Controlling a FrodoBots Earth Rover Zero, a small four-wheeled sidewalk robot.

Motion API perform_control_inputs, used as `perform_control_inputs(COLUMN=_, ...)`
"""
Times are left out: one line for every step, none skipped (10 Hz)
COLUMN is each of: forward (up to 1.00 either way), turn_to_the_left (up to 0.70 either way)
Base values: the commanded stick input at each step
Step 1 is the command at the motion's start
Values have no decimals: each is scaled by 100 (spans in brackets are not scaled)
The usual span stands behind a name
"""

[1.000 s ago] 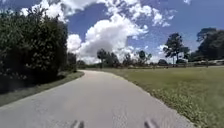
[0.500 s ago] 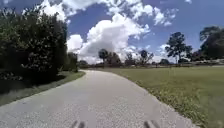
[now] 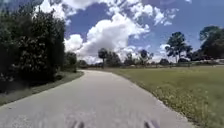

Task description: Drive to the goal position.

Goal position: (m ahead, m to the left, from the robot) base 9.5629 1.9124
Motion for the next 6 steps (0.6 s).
perform_control_inputs(forward=50, turn_to_the_left=0)
perform_control_inputs(forward=50, turn_to_the_left=0)
perform_control_inputs(forward=50, turn_to_the_left=0)
perform_control_inputs(forward=50, turn_to_the_left=0)
perform_control_inputs(forward=50, turn_to_the_left=0)
perform_control_inputs(forward=50, turn_to_the_left=0)
